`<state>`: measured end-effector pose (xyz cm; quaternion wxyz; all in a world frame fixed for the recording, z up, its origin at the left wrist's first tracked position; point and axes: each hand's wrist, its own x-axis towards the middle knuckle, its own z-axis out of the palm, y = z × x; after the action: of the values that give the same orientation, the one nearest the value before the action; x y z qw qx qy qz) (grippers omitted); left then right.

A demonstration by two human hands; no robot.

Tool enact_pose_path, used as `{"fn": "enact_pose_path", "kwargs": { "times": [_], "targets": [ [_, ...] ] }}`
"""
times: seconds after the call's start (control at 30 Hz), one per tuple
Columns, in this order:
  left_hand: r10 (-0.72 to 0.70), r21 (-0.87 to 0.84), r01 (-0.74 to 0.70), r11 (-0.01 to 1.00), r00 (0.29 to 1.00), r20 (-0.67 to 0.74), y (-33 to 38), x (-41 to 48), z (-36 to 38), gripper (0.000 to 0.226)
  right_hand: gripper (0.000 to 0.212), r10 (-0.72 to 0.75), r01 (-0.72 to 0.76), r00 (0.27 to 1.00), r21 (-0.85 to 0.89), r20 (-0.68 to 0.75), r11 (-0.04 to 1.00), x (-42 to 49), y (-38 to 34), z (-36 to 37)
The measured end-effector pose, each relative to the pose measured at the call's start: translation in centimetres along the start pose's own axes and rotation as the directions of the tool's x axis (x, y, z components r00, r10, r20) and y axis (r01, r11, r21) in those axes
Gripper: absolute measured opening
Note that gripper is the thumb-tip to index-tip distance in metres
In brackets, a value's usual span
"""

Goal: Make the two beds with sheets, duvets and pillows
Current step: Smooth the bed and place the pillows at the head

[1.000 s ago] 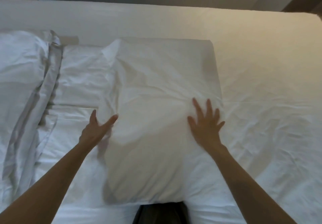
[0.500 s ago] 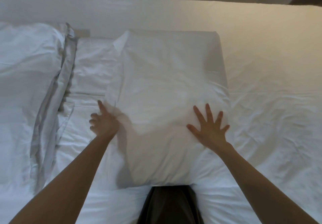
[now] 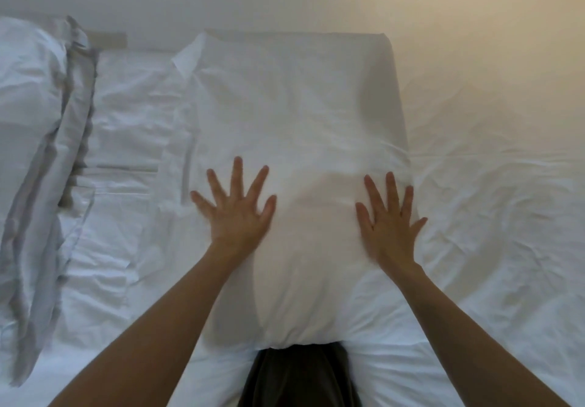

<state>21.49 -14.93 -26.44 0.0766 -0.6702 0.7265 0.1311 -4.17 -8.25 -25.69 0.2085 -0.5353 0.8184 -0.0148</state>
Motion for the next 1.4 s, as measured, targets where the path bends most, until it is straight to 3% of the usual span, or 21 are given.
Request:
{"fn": "enact_pose_path", "kwargs": {
  "times": [0.07, 0.2, 0.33, 0.43, 0.63, 0.8, 0.97, 1.07, 1.2, 1.4],
  "targets": [
    [-0.064, -0.023, 0.065, 0.998, 0.998, 0.022, -2.0, -0.4, -0.4, 0.059, 0.060, 0.107, -0.107, 0.994, 0.033, 0.001, 0.994, -0.4, 0.2, -0.1],
    [-0.061, -0.042, 0.064, 0.997, 0.994, 0.087, -3.3, -1.0, -2.3, 0.062, 0.069, 0.213, -0.220, 0.975, 0.141, 0.062, 0.965, 0.2, -0.2, -1.1],
    [0.018, -0.082, -0.020, 0.996, 1.000, -0.020, -2.6, 0.4, -4.8, 0.060, 0.097, 0.211, -0.222, 0.975, 0.365, 0.071, 0.904, 2.6, -0.6, -3.6],
    [0.033, -0.120, -0.039, 0.992, 0.998, -0.052, -1.7, 2.4, -5.0, 0.058, 0.105, 0.227, -0.233, 0.972, 0.425, 0.066, 0.875, 5.1, -1.0, -4.7],
    [-0.159, -0.121, 0.163, 0.979, 0.986, 0.042, -1.6, 5.2, -1.7, 0.062, 0.104, 0.346, -0.338, 0.936, 0.438, 0.064, 0.833, 8.6, -0.7, -2.8],
    [-0.193, -0.106, 0.193, 0.975, 0.981, 0.015, -1.4, 5.8, 0.7, 0.060, 0.101, 0.368, -0.306, 0.930, 0.517, -0.018, 0.800, 9.5, 0.6, -1.4],
    [-0.194, -0.165, 0.194, 0.967, 0.981, 0.019, -1.7, 5.9, 0.6, 0.058, 0.108, 0.406, -0.392, 0.911, 0.469, 0.075, 0.792, 10.4, 1.0, -1.5],
    [-0.167, -0.200, 0.174, 0.964, 0.985, 0.050, -2.1, 5.2, -0.4, 0.057, 0.105, 0.434, -0.445, 0.891, 0.457, 0.136, 0.770, 10.6, 0.9, -3.0],
    [-0.100, -0.257, 0.134, 0.957, 0.985, 0.141, -3.3, 4.1, -2.9, 0.056, 0.099, 0.431, -0.410, 0.898, 0.519, 0.087, 0.750, 8.3, -0.7, -5.3],
    [0.055, -0.429, -0.029, 0.903, 0.997, 0.050, -3.3, -2.0, -8.3, 0.057, 0.082, 0.359, -0.270, 0.932, 0.576, -0.044, 0.771, 3.1, -6.0, -10.8]
  ]
}}
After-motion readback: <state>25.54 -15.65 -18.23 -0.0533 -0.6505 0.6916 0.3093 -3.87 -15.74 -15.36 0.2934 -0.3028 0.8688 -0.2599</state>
